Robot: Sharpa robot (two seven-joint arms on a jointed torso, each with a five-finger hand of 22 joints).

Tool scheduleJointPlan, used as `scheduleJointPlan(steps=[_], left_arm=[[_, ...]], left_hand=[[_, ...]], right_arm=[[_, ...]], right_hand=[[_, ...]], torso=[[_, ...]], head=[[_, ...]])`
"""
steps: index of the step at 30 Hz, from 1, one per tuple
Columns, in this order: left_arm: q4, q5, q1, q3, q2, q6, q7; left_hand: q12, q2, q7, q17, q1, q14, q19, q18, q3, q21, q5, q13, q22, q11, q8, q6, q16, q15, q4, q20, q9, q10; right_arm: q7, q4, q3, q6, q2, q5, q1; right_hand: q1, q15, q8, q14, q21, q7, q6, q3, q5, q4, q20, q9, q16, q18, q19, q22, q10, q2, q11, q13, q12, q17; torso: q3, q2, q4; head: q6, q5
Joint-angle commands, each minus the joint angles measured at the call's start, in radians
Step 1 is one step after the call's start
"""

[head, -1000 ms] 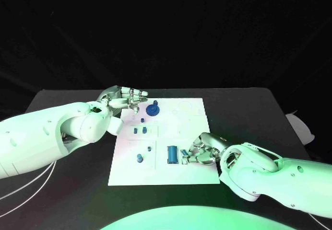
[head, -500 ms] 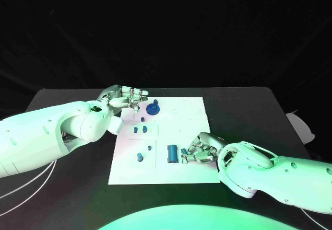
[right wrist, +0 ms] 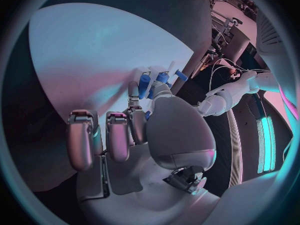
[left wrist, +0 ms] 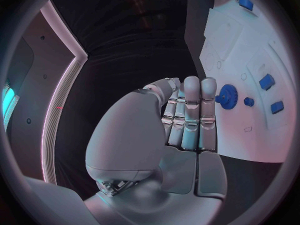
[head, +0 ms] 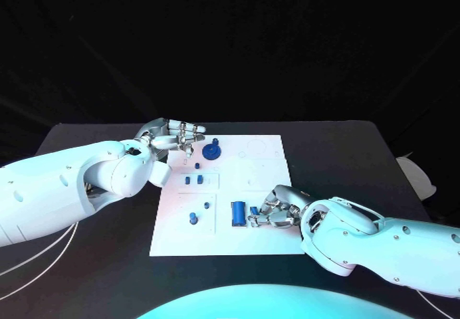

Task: Assemble the parts on the task board

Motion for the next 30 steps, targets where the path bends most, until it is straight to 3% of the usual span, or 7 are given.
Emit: scheduleJointPlan(steps=[1, 15, 20, 26, 30], left_arm=[[0.002, 0.003, 0.001, 0.001, 0.001, 0.017, 0.002], [0.003, 0.003, 0.001, 0.001, -0.003, 0.015, -0.001], [0.003, 0.003, 0.001, 0.001, -0.003, 0.015, -0.002], [0.003, 0.003, 0.001, 0.001, -0.003, 0.015, -0.002], [0.002, 0.003, 0.001, 0.001, -0.003, 0.016, -0.002]], left_hand=[[0.004, 0.01, 0.0, -0.001, -0.001, -0.007, -0.008, 0.015, 0.0, -0.004, 0.001, 0.001, 0.001, 0.002, 0.004, -0.008, -0.003, 0.001, -0.005, -0.003, -0.001, -0.005], [0.007, 0.01, 0.001, -0.003, 0.0, -0.008, -0.009, 0.016, 0.002, -0.005, 0.001, 0.001, 0.0, 0.002, 0.005, -0.009, -0.003, 0.001, -0.007, -0.003, -0.002, -0.008], [0.007, 0.01, 0.001, -0.003, 0.0, -0.008, -0.009, 0.016, 0.002, -0.005, 0.001, 0.001, 0.0, 0.002, 0.005, -0.009, -0.003, 0.001, -0.007, -0.003, -0.002, -0.008], [0.007, 0.01, 0.001, -0.003, 0.0, -0.008, -0.009, 0.016, 0.002, -0.005, 0.001, 0.001, 0.0, 0.002, 0.005, -0.009, -0.003, 0.001, -0.007, -0.003, -0.002, -0.008], [0.007, 0.01, 0.001, -0.003, 0.0, -0.008, -0.009, 0.016, 0.002, -0.005, 0.001, 0.001, 0.0, 0.002, 0.005, -0.009, -0.003, 0.001, -0.007, -0.003, -0.002, -0.008]], right_arm=[[0.005, 0.011, 0.0, 0.011, 0.001, -0.021, -0.001], [0.004, 0.024, 0.0, -0.007, -0.014, -0.057, -0.001], [0.005, 0.028, 0.0, 0.006, -0.022, -0.063, -0.001], [0.014, 0.035, 0.0, 0.03, -0.027, -0.066, -0.002], [0.017, 0.039, 0.0, 0.026, -0.028, -0.072, -0.003]], right_hand=[[-0.023, -0.003, 0.006, 0.088, 0.004, 0.002, 0.007, -0.013, -0.027, 0.0, -0.004, 0.002, 0.003, -0.013, 0.071, 0.241, 0.009, 0.003, 0.004, 0.093, 0.004, 0.189], [-0.042, -0.003, 0.008, 0.089, 0.006, 0.001, 0.007, -0.025, -0.028, 0.0, -0.004, 0.003, 0.003, -0.013, 0.072, 0.242, 0.009, 0.009, 0.004, 0.094, 0.005, 0.19], [0.019, -0.006, 0.01, 0.089, 0.005, -0.003, 0.004, -0.012, -0.013, -0.023, -0.005, 0.006, 0.003, -0.013, 0.072, 0.241, 0.009, 0.015, 0.0, 0.095, 0.006, 0.19], [0.091, -0.007, 0.013, 0.088, 0.002, -0.002, 0.001, -0.008, -0.106, -0.047, -0.007, 0.008, 0.002, -0.012, 0.07, 0.24, 0.008, 0.008, 0.001, 0.095, 0.003, 0.188], [0.093, -0.006, 0.014, 0.088, 0.003, -0.001, 0.001, -0.011, -0.127, -0.043, -0.007, 0.008, 0.002, -0.012, 0.07, 0.241, 0.008, 0.009, 0.001, 0.096, 0.003, 0.189]], torso=[[-0.0004, 0.0, 0.0], [-0.0002, 0.0, -0.0009], [-0.0002, 0.0, 0.0004], [-0.0003, 0.0, -0.0005], [-0.0004, -0.001, -0.0005]], head=[[0.0, 0.001], [-0.003, 0.004], [-0.004, 0.003], [-0.004, 0.004], [-0.004, 0.005]])
